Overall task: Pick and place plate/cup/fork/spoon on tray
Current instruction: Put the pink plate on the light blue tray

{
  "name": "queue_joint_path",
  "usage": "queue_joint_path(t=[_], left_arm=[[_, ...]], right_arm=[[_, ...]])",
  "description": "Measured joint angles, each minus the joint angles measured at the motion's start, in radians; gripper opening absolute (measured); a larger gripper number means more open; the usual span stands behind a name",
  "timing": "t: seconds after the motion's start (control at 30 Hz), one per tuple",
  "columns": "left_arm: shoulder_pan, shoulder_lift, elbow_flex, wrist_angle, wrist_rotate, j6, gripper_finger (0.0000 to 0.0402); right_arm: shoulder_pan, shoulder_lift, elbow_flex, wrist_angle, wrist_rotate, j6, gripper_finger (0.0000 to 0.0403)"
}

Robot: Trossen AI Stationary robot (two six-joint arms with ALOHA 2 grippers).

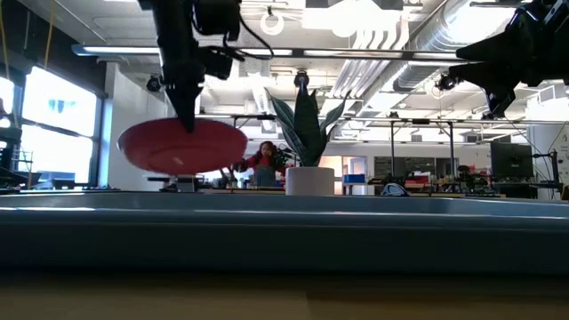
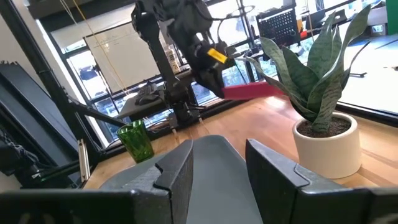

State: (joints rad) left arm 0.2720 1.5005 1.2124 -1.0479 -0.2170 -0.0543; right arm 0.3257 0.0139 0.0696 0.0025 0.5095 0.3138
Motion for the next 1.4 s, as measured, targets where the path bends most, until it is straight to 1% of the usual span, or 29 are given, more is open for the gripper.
queue_joint_path(t=[0.23,0.4,0.63,0.8,0.97,1.07,1.23,1.4], left_arm=[[-0.043,0.0,0.128,-0.125,-0.085,-0.037,0.0001],[-0.087,0.0,0.223,-0.151,-0.102,-0.055,0.0001],[-0.178,0.0,0.342,-0.212,-0.162,-0.076,0.0001],[-0.261,0.0,0.398,-0.222,-0.214,-0.069,0.0001],[-0.357,0.0,0.423,-0.221,-0.227,0.005,0.0001],[-0.421,0.0,0.423,-0.221,-0.239,0.043,0.0001],[-0.539,0.0,0.423,-0.217,-0.241,0.159,0.0001],[-0.629,0.0,0.423,-0.191,-0.238,0.228,0.0001]], right_arm=[[0.0,0.0,0.0,-0.006,0.0,0.0,0.0138],[0.0,0.0,0.0,-0.016,0.0,0.0,0.0138],[0.0,0.0,0.0,-0.021,0.0,0.0,0.0138],[0.0,0.0,0.0,-0.021,0.0,0.0,0.0138],[0.0,0.0,0.0,-0.021,0.0,0.0,0.0138],[0.0,0.0,0.0,-0.021,0.0,0.0,0.0138],[0.0,0.0,0.0,-0.021,0.0,-0.001,0.0138],[0.0,0.0,0.0,-0.021,0.0,0.0,0.0138]])
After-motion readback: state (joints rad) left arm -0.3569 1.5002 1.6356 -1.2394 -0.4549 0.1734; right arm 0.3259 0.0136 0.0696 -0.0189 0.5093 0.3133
